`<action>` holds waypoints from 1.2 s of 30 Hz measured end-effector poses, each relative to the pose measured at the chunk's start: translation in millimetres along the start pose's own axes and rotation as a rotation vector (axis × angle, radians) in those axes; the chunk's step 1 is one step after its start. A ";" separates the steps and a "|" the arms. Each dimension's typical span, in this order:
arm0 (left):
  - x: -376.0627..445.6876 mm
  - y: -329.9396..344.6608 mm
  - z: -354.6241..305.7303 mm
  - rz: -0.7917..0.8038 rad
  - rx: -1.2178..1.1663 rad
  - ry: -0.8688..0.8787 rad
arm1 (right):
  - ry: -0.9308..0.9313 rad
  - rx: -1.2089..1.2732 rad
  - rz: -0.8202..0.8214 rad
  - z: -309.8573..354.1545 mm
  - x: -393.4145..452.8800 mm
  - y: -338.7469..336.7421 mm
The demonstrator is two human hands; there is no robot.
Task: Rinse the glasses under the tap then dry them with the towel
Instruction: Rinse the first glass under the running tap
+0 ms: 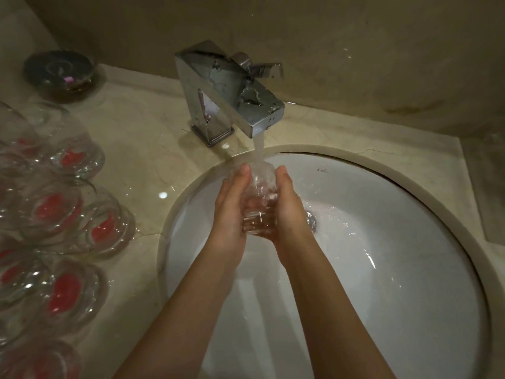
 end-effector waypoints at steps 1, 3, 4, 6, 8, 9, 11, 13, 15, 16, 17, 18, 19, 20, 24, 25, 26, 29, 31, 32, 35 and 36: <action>0.0 0.9 0.9 0.009 0.011 0.006 | 0.004 0.000 -0.001 -1.3 0.2 0.0; 0.0 -0.7 1.5 -0.003 0.035 0.016 | -0.029 -0.009 0.041 2.3 -3.2 3.8; 0.5 -1.9 2.0 -0.015 0.041 0.012 | -0.040 -0.012 0.054 3.1 -3.8 4.3; 1.1 -1.5 4.1 -0.006 0.019 -0.017 | -0.040 -0.037 0.047 2.8 -3.6 1.4; 0.1 -1.7 6.5 -0.009 -0.010 -0.058 | -0.024 -0.081 0.037 1.7 -2.2 -1.9; -0.9 -1.8 5.8 -0.010 -0.026 -0.064 | -0.007 -0.091 0.039 1.0 -2.5 -2.5; -1.6 -1.3 3.6 -0.007 -0.037 -0.050 | 0.011 -0.061 0.044 0.9 -4.2 -0.8; -1.0 -2.4 -1.6 -0.024 -0.018 -0.001 | 0.009 -0.005 0.044 2.9 -5.6 2.1; -2.4 -2.8 -2.5 -0.043 -0.026 0.002 | -0.015 -0.039 0.061 5.8 -7.6 5.5; -1.8 -3.7 -0.3 -0.048 -0.037 -0.015 | -0.026 -0.068 0.058 7.0 -8.5 5.4; -1.7 -4.3 1.3 -0.050 -0.044 -0.021 | -0.030 -0.078 0.053 8.0 -9.0 3.8; -2.4 -3.5 2.8 -0.044 -0.048 -0.029 | -0.024 -0.065 0.054 7.8 -9.0 2.6; -1.9 -3.1 4.6 -0.033 -0.043 -0.027 | -0.014 -0.031 0.062 7.3 -9.7 1.7; -1.9 -1.2 6.4 -0.017 -0.034 -0.029 | -0.003 0.005 0.074 6.6 -10.4 1.4; -7.3 -1.6 1.6 -0.066 -0.010 0.022 | 0.013 0.014 0.080 3.9 -12.4 1.9; -8.4 -1.9 -1.2 -0.079 -0.001 0.047 | 0.008 0.017 0.061 4.7 -13.1 2.3; -9.8 -2.1 -3.7 -0.085 -0.009 0.063 | -0.006 0.011 0.023 7.2 -13.7 0.6; -12.8 -1.6 -13.4 -0.089 -0.014 0.114 | -0.096 -0.100 -0.096 29.9 -19.3 -8.4; -12.1 -2.4 -17.5 -0.100 0.003 0.137 | -0.249 -0.138 -0.111 59.4 -20.2 -9.3; -12.0 -3.9 -17.6 -0.106 -0.009 0.136 | -0.323 -0.135 -0.093 75.2 -20.4 -6.1; -11.6 -9.4 -13.8 -0.126 -0.023 0.108 | -0.438 -0.101 -0.001 118.1 -20.8 9.4; -11.9 -10.1 -13.2 -0.125 -0.017 0.103 | -0.455 -0.091 0.030 129.8 -20.1 14.5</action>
Point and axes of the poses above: each hand's wrist, its own x-axis towards the middle knuckle, its own y-axis out of the palm, z = x × y, the point moved 10 cm from there along x, towards the middle knuckle, and after that the axes turned 10 degrees about -y, right-handed, at the moved point
